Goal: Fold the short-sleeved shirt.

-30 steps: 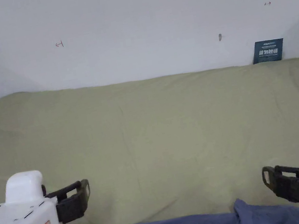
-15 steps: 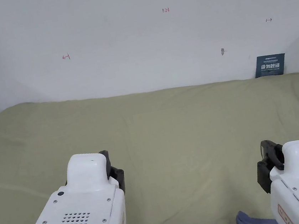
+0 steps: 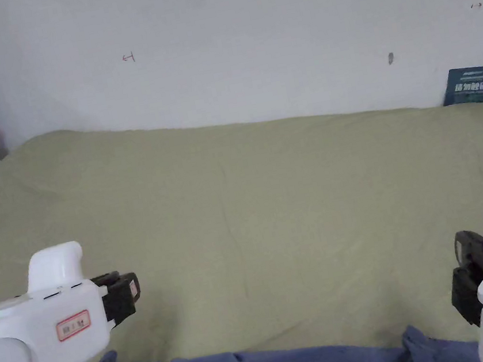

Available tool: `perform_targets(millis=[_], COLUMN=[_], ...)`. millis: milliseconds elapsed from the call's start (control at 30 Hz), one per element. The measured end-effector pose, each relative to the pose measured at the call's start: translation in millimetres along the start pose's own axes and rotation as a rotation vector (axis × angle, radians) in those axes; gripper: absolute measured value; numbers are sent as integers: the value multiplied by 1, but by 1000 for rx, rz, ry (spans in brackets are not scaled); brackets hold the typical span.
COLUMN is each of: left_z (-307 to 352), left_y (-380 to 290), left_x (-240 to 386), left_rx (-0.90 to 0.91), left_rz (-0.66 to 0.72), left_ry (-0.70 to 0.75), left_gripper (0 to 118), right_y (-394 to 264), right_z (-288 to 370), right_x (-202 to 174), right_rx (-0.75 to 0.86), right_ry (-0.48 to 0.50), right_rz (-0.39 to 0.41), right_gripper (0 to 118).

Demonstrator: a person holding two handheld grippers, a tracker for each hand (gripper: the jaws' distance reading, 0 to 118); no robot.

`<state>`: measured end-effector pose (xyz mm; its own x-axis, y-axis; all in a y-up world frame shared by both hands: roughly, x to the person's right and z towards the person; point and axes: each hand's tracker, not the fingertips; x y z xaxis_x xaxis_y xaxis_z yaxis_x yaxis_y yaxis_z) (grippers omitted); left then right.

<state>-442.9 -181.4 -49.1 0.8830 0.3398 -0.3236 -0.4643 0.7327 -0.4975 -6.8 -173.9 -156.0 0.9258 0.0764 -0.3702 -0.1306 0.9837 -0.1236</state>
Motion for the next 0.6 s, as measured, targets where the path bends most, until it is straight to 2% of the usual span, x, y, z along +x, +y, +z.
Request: perform_targets(millis=[100,200,333,367,400,433,467,500,533,567,600], left_z=[-20,-35,-52,-54,-59,-62,-67,-70,-75,-78,-84], left_y=[-6,-15,-30,-32,-34,-37,-38,-42,-45,-48,-50], left_x=[-60,-99,-132,-134,-140,-144,-145,-143,-145,-147,-150], left_rx=[-199,-287,-355,-354,-373,-372,-382,-387,-402,-403,-431], left_rz=[137,135,241,268,282,294,273,262,253,282,338], left_ry=[-85,-70,-136,-158,-194,-226,-228,-226,-250,-301,-292], left_gripper=[0,0,0,4,33,74,106,118,118,118,118], right_y=[-11,-19,-28,-29,-30,-31,-33,-34,-34,-35,-35], right_z=[7,12,12,11,10,9,8,7,6,5,5], right_x=[-2,-2,-4,-5,-5,-7,-9,-11,-12,-15,-16], right_rx=[-34,-63,-109,-117,-126,-134,-142,-144,-147,-150,-153], right_ry=[4,-11,-25,-29,-32,-34,-37,-33,-30,-32,-27], right_rz=[-6,-1,1,1,1,6,20,29,37,41,42], right_gripper=[3,3,3,3,3,3,3,3,3,3,3])
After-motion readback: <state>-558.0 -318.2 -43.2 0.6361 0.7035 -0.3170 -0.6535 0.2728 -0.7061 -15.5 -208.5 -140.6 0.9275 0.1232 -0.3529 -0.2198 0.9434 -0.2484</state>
